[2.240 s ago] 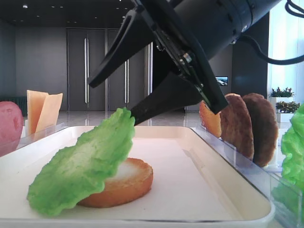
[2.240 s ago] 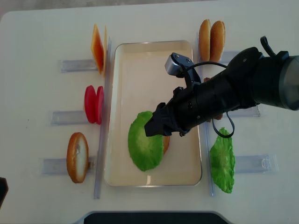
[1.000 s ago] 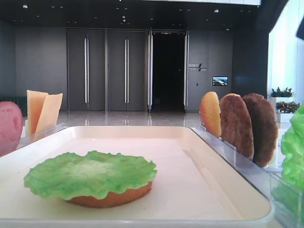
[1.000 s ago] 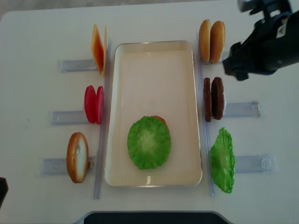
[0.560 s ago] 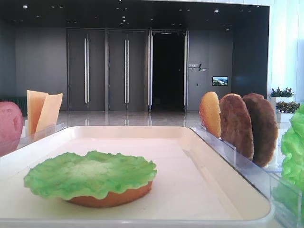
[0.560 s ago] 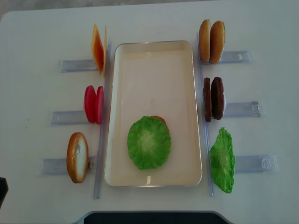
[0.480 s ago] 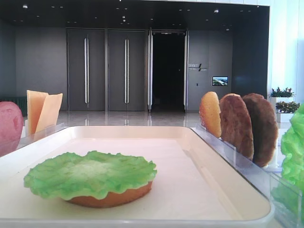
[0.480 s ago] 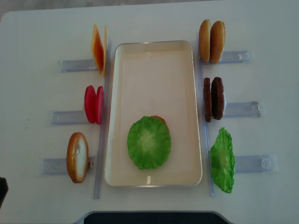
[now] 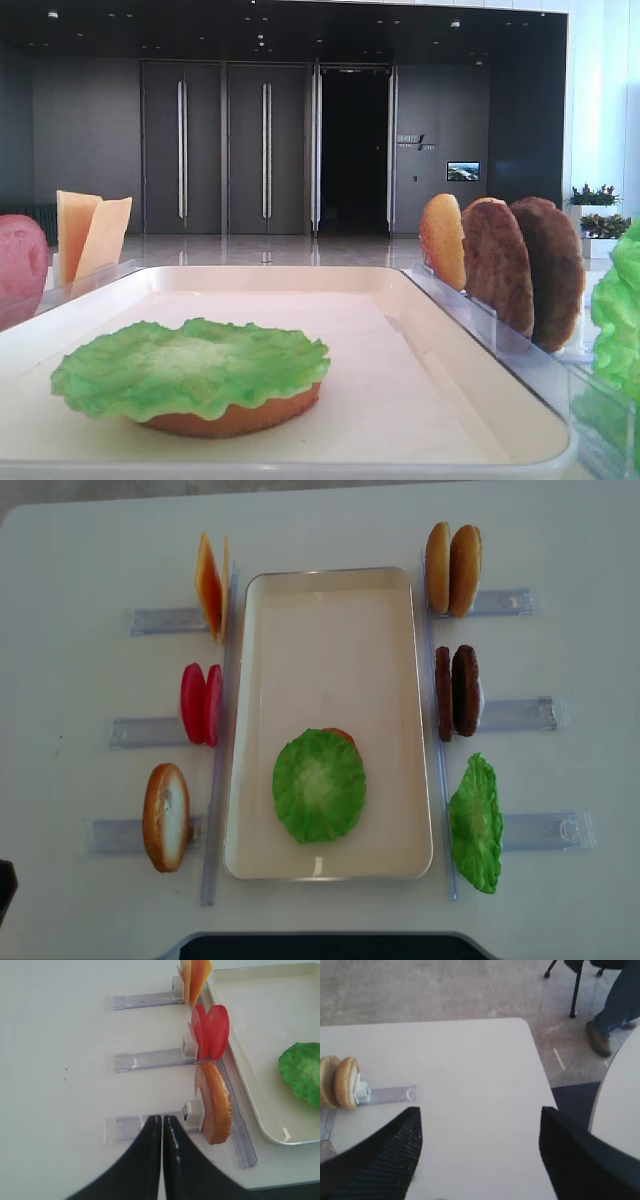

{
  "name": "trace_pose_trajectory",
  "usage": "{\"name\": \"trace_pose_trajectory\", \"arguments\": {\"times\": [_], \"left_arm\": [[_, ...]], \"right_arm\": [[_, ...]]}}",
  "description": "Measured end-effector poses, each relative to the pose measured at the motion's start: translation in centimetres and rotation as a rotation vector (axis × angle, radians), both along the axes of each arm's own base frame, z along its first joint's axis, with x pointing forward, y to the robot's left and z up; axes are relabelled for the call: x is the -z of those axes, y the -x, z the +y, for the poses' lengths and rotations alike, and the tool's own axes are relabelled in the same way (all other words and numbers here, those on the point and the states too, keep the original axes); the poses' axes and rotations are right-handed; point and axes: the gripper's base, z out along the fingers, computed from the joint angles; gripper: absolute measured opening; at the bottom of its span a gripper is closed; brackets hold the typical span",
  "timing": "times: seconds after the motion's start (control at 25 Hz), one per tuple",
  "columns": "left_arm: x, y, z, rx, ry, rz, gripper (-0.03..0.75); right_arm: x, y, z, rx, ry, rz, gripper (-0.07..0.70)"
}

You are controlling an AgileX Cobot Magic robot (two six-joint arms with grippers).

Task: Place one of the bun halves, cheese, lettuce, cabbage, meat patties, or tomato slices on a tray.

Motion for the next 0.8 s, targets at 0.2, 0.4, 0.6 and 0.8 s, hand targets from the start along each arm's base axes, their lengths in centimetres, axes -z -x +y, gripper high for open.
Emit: {"name": "trace_pose_trajectory", "arguments": {"times": [0.2, 0.4, 0.6, 0.8], "left_arm": [[0.0, 0.0, 0.0, 0.000, 0.000, 0.000, 0.000], [0.0, 0.0, 0.0, 0.000, 0.000, 0.000, 0.000], [0.0, 0.0, 0.0, 0.000, 0.000, 0.000, 0.000], [0.0, 0.0, 0.0, 0.001, -0.001, 0.000, 0.000]], "right_arm": [[0.0, 4.3, 0.1, 0.009, 0.018, -0.098, 0.502], [1.5, 7.8, 0.2, 0.018, 0.022, -0.124, 0.502], [4.0, 10.2, 0.3, 0.030, 0.009, -0.127, 0.501], [7.4, 11.6, 0.3, 0.052, -0.025, -0.090, 0.495]]}}
